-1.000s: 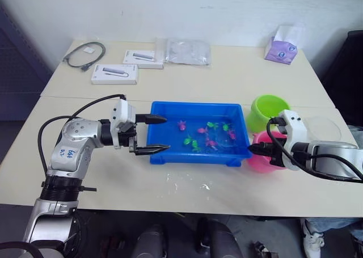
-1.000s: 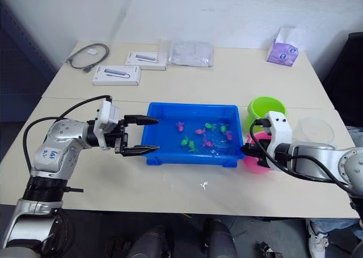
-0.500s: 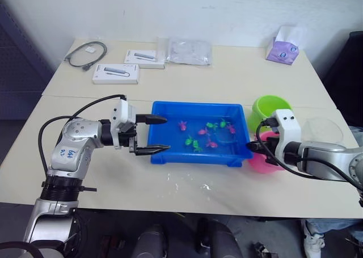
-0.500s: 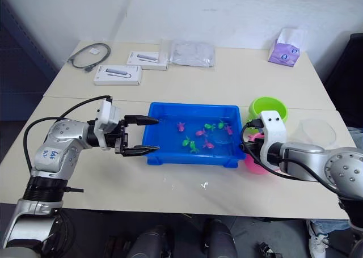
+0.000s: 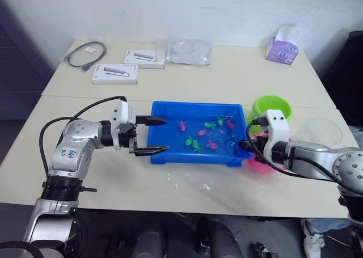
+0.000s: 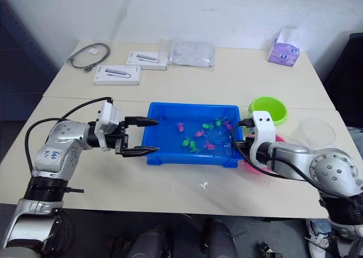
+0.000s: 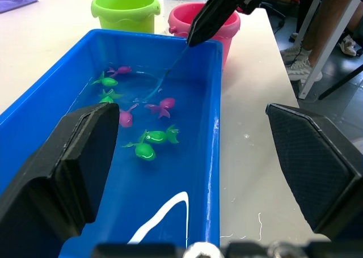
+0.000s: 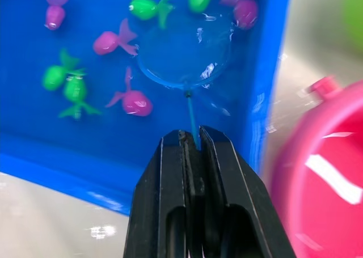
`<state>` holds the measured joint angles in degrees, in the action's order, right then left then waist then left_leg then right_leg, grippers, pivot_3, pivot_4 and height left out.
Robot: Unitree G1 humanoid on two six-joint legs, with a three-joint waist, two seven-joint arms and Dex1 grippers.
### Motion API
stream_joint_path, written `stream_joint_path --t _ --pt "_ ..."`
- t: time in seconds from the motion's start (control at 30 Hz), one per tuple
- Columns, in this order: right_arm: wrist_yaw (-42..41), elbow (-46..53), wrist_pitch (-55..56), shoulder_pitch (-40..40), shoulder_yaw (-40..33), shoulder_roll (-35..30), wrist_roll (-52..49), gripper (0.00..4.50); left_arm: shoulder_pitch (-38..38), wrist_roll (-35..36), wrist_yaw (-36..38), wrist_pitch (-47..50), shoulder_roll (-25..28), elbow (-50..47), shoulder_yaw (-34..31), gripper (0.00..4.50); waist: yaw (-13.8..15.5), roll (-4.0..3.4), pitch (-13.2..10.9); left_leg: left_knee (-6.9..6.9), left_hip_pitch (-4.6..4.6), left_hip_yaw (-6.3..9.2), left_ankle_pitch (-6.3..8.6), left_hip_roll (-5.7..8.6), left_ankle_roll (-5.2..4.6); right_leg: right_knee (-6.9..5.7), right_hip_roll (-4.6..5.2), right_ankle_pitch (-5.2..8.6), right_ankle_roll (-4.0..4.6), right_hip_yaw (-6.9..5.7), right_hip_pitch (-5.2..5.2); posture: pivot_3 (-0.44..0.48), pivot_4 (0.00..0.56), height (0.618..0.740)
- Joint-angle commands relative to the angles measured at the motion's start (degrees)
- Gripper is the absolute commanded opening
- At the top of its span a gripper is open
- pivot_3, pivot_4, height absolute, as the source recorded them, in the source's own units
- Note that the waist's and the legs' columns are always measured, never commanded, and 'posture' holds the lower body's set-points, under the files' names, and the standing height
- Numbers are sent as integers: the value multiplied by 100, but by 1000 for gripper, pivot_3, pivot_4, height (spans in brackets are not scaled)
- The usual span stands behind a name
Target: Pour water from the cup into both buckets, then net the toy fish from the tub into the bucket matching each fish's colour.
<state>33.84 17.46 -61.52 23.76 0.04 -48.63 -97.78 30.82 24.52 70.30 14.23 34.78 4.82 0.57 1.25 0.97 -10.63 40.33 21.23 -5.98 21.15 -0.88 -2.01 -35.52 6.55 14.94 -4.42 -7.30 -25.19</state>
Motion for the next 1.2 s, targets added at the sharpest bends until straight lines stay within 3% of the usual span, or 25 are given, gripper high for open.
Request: stream_joint_path --t 0.03,0.6,1.2 --pt "267 5 73 141 -144 -73 -74 0 -11 37 31 -82 28 -114 -57 4449 1 0 0 0 0 1 0 0 0 0 0 0 0 0 0 0 150 740" --pt "-89 141 -536 466 40 -59 1355 0 -67 35 -10 -141 -17 -125 -49 4449 3 0 0 0 0 1 0 -1 0 1 3 0 0 3 0 0 150 740" --pt "-1589 729 -727 654 295 403 3909 0 -62 27 -47 -182 -51 -94 -51 4449 -8 0 0 0 1 1 0 0 0 2 0 0 0 1 0 0 150 740"
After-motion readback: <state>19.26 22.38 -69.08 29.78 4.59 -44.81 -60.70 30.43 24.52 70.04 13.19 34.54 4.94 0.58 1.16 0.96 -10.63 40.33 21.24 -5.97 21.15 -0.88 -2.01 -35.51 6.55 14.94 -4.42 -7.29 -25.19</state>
